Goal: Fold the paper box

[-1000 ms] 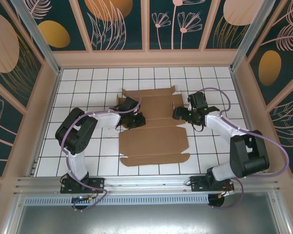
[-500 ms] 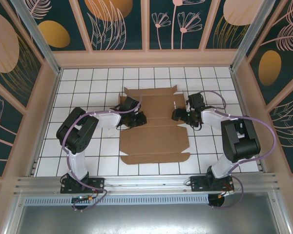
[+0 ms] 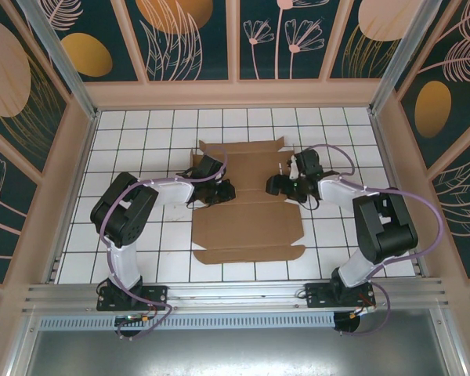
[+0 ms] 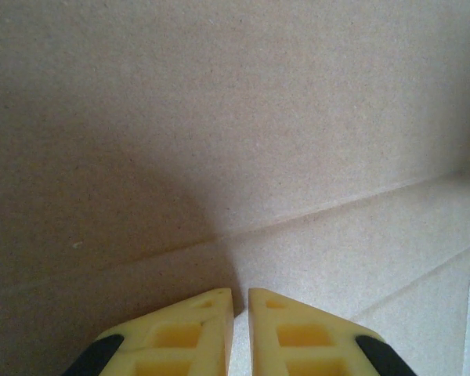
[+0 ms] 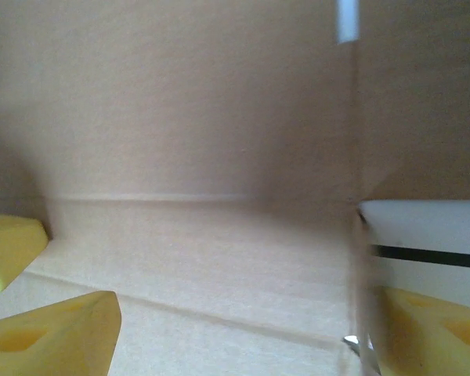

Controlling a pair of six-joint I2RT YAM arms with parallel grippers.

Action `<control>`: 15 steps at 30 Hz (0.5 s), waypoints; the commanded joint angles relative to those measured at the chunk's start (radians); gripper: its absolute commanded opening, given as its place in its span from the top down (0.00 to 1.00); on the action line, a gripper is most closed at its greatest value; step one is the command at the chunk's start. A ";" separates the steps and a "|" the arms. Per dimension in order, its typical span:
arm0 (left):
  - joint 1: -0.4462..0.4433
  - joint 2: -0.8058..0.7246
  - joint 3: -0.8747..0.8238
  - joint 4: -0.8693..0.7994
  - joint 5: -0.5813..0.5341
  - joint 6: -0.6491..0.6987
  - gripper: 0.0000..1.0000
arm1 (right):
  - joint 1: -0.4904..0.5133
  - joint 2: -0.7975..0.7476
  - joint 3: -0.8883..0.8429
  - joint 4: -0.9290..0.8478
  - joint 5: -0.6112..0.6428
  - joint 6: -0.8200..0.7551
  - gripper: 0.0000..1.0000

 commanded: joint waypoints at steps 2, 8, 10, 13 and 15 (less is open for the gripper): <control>0.006 0.051 -0.013 -0.050 -0.031 0.000 0.84 | 0.055 0.032 0.039 -0.005 0.030 -0.006 0.18; 0.008 0.042 -0.013 -0.058 -0.035 0.000 0.84 | 0.071 0.073 0.076 -0.043 0.094 -0.023 0.19; 0.008 0.030 -0.013 -0.064 -0.037 0.000 0.84 | 0.070 0.024 0.106 -0.076 0.109 -0.033 0.19; 0.011 -0.009 0.007 -0.096 -0.051 0.021 0.83 | 0.060 -0.060 0.178 -0.120 0.146 -0.047 0.20; 0.011 -0.039 0.037 -0.123 -0.054 0.047 0.82 | 0.050 -0.084 0.222 -0.114 0.131 -0.066 0.19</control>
